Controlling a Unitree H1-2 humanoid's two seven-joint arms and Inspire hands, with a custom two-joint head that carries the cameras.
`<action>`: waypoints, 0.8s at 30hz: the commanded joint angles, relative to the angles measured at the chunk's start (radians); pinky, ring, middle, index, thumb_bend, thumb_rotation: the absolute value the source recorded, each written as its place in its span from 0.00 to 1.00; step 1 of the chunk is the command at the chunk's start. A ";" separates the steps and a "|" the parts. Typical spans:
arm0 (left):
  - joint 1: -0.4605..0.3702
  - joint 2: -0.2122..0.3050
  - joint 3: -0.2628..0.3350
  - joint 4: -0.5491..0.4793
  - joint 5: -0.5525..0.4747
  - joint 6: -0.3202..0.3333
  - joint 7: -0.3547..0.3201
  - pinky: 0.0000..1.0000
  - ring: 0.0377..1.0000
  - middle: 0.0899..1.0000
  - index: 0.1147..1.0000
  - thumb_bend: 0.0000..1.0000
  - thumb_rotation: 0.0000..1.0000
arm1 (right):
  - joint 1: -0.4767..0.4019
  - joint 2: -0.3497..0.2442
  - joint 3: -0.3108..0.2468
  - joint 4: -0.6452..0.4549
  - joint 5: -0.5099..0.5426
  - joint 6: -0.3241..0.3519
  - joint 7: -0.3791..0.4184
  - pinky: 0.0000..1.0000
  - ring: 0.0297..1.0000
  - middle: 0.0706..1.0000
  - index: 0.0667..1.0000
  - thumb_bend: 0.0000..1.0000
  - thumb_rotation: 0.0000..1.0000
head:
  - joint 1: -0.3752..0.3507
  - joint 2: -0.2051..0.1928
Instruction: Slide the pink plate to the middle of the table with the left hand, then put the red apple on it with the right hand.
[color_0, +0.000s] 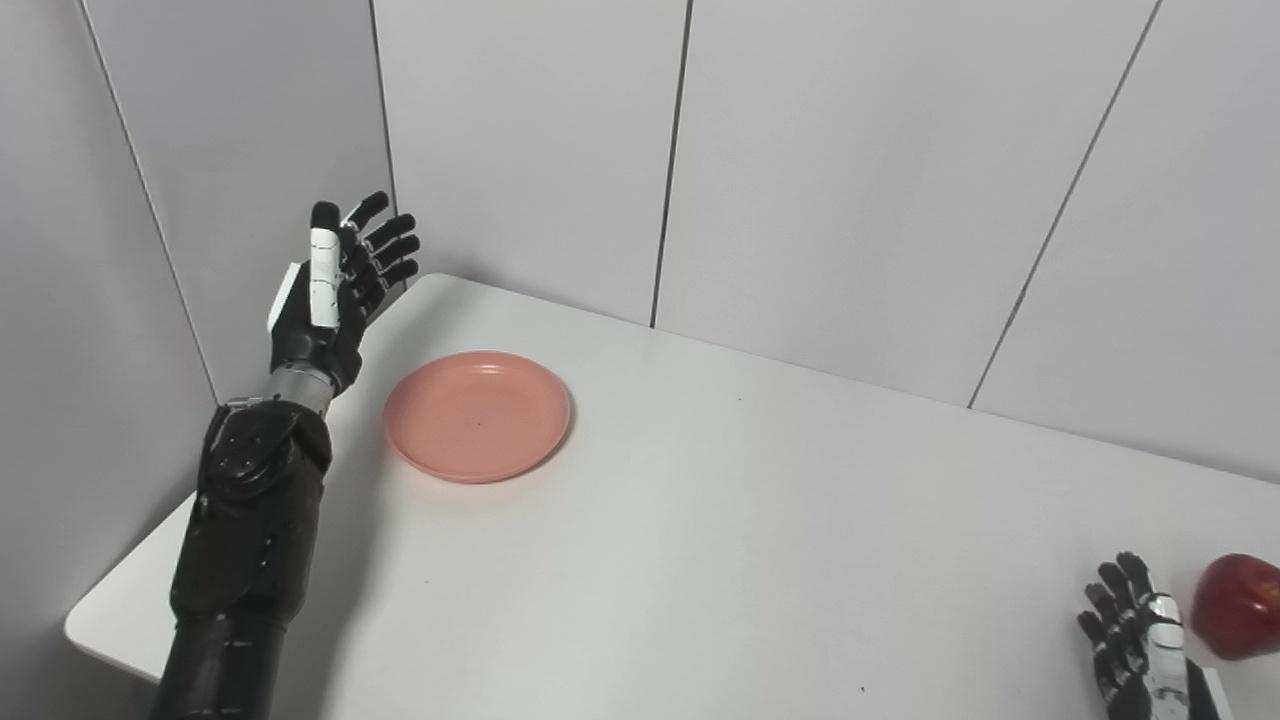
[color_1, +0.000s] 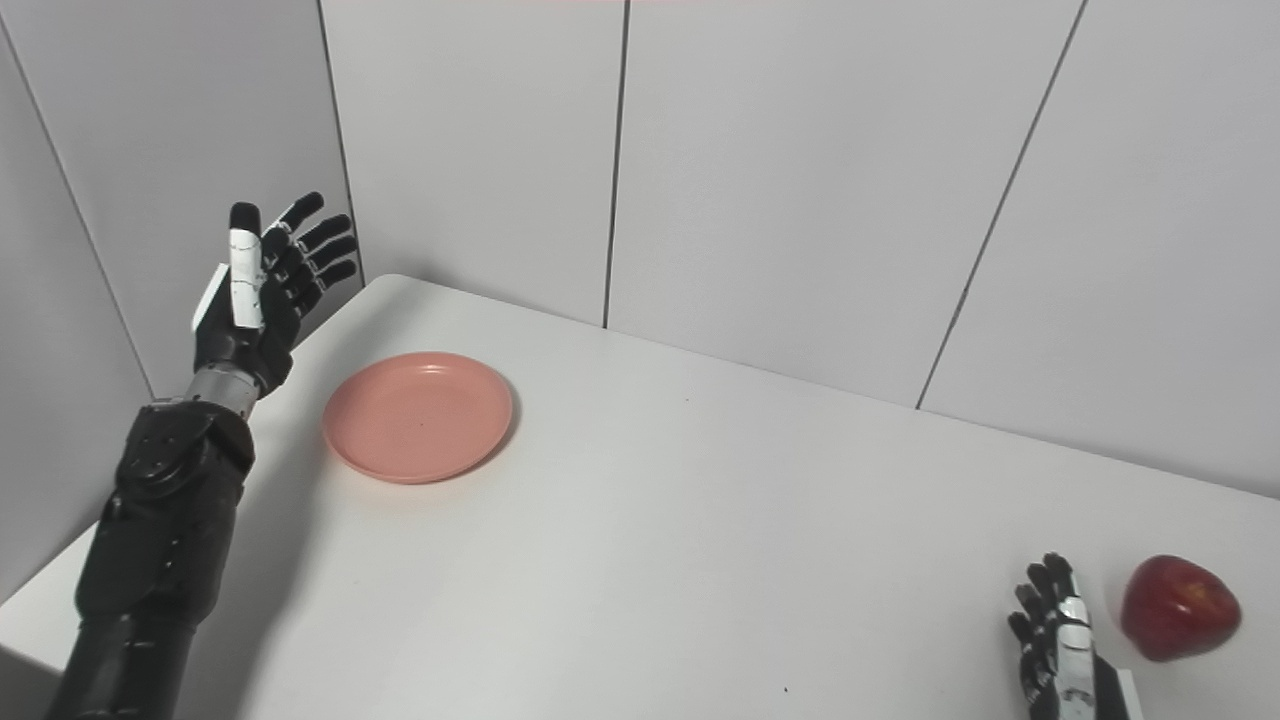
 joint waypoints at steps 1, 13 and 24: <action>-0.080 0.057 0.012 0.001 0.006 -0.019 0.008 0.85 0.82 0.81 0.85 1.00 1.00 | 0.025 0.022 0.013 0.041 0.006 -0.031 0.012 1.00 0.98 0.97 0.98 0.80 1.00 | 0.000 0.001; -0.162 0.132 -0.008 0.218 0.065 -0.079 0.023 0.83 0.83 0.82 0.86 1.00 1.00 | 0.034 0.019 0.015 0.024 0.004 -0.024 0.012 1.00 0.98 0.97 0.97 0.82 1.00 | -0.004 0.010; -0.220 0.127 -0.013 0.413 0.073 -0.140 0.018 0.85 0.84 0.82 0.84 1.00 0.98 | 0.043 0.019 0.018 0.006 0.000 -0.015 0.007 1.00 0.99 0.98 0.98 0.82 1.00 | -0.011 0.022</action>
